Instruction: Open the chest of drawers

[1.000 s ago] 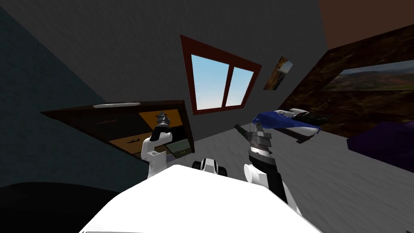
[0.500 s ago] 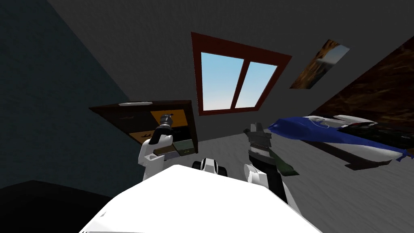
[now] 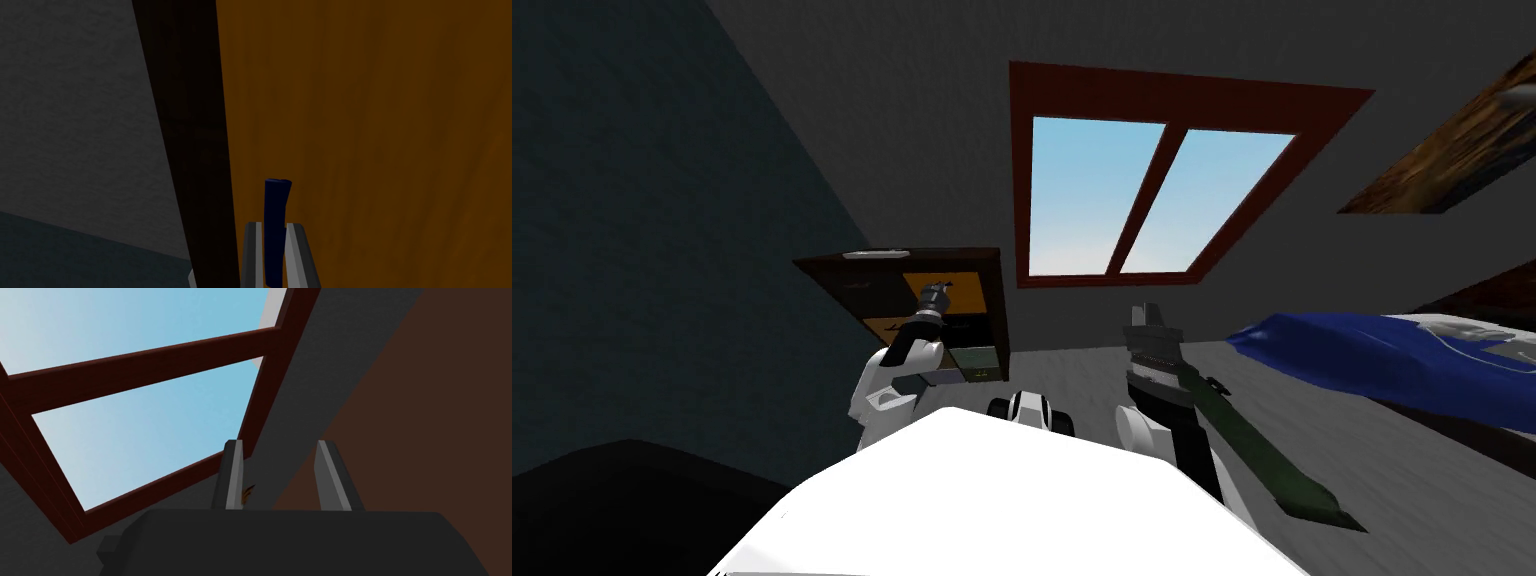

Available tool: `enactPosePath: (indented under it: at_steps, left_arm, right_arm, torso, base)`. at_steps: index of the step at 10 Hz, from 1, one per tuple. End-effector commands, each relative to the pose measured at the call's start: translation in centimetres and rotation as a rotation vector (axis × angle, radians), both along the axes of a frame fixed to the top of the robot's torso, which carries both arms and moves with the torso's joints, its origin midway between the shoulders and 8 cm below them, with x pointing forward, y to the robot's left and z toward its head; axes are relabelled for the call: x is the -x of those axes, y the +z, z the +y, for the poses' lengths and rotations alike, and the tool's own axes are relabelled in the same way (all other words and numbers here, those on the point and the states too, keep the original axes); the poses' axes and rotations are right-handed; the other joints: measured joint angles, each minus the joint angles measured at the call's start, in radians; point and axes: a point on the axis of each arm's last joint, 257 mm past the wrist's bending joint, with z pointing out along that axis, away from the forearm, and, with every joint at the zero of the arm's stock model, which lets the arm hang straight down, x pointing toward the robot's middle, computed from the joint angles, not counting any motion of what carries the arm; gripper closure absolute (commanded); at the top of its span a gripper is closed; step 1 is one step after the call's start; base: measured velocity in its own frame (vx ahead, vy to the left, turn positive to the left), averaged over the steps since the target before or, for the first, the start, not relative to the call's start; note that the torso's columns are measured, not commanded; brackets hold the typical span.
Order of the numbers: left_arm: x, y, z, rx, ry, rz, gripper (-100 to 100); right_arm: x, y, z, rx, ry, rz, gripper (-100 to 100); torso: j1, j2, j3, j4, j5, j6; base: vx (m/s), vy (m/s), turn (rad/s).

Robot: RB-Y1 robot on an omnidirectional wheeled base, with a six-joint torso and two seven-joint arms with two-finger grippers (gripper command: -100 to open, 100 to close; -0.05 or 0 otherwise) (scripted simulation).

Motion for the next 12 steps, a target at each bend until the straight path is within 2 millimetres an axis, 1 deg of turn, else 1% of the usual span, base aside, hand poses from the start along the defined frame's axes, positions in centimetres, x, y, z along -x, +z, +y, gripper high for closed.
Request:
enactPosePath:
  at_steps: [1,2,3,4,5,6,7,8,9,10,11,12]
  left_arm:
    - [0.2,-0.5,-2.7,0.002,-0.069,0.008,100]
    - [0.6,-0.4,-4.4,0.003,-0.115,0.004,100]
    - [0.5,-0.8,-5.0,0.009,-0.129,0.013,100]
    - [0.9,-0.3,-6.7,0.012,-0.177,-0.002,100]
    - [0.9,-1.2,-7.2,0.021,-0.188,0.018,100]
    - [1.5,-1.0,-8.9,0.029,-0.235,0.011,100]
    - [1.5,-1.6,-9.5,0.039,-0.248,0.025,100]
    - [2.1,-1.2,-11.0,0.049,-0.291,0.015,100]
    - [2.2,-1.9,-11.7,0.061,-0.306,0.030,100]
    - [2.2,-2.0,-11.7,0.061,-0.306,0.032,100]
    - [2.1,-0.7,-11.2,0.047,-0.297,0.000,100]
    - [1.5,-0.3,-10.3,0.044,-0.275,0.000,100]
  right_arm:
    - [0.0,0.0,0.0,0.000,0.000,0.000,0]
    - [0.0,0.0,0.0,0.000,0.000,0.000,0]
    - [0.0,0.0,0.0,0.000,0.000,0.000,0]
    - [0.0,0.0,0.0,0.000,0.000,0.000,0]
    - [0.0,0.0,0.0,0.000,0.000,0.000,0]
    - [0.0,0.0,0.0,0.000,0.000,0.000,0]
    - [0.0,0.0,0.0,0.000,0.000,0.000,0]
    - [0.0,0.0,0.0,0.000,0.000,0.000,0]
    - [0.0,0.0,0.0,0.000,0.000,0.000,0]
    - [0.0,0.0,0.0,0.000,0.000,0.000,0]
    - [0.0,0.0,0.0,0.000,0.000,0.000,0]
    - [0.0,0.0,0.0,0.000,0.000,0.000,0]
  torso:
    - [0.000,-0.001,0.000,-0.001,0.000,-0.001]
    - [-0.001,-0.001,0.000,-0.001,0.001,0.000]
    - [-0.003,-0.003,-0.002,-0.001,0.000,0.001]
    - [-0.003,-0.003,-0.001,-0.004,0.001,0.002]
    - [-0.004,-0.003,-0.001,-0.004,0.001,0.001]
    - [-0.006,-0.004,-0.002,-0.005,0.000,0.005]
    - [-0.008,-0.007,-0.003,-0.006,0.000,0.004]
    - [-0.009,-0.008,-0.003,-0.008,0.000,0.007]
    - [-0.008,-0.009,-0.004,-0.008,0.001,0.004]
    - [-0.011,-0.009,-0.004,-0.009,0.000,0.009]
    - [-0.014,-0.007,-0.003,-0.009,-0.001,0.011]
    - [-0.013,-0.006,-0.002,-0.007,-0.001,0.007]
  base:
    - [0.110,-0.016,0.216]
    - [0.139,-0.021,0.302]
    - [0.101,-0.018,0.288]
    - [0.096,-0.036,0.357]
    - [0.089,-0.032,0.258]
    - [0.117,-0.027,0.365]
    - [0.092,-0.022,0.233]
    - [0.099,-0.039,0.432]
    - [0.096,-0.046,0.221]
    - [0.046,-0.005,-0.047]
    - [0.013,0.021,0.003]
    - [-0.077,0.025,-0.191]
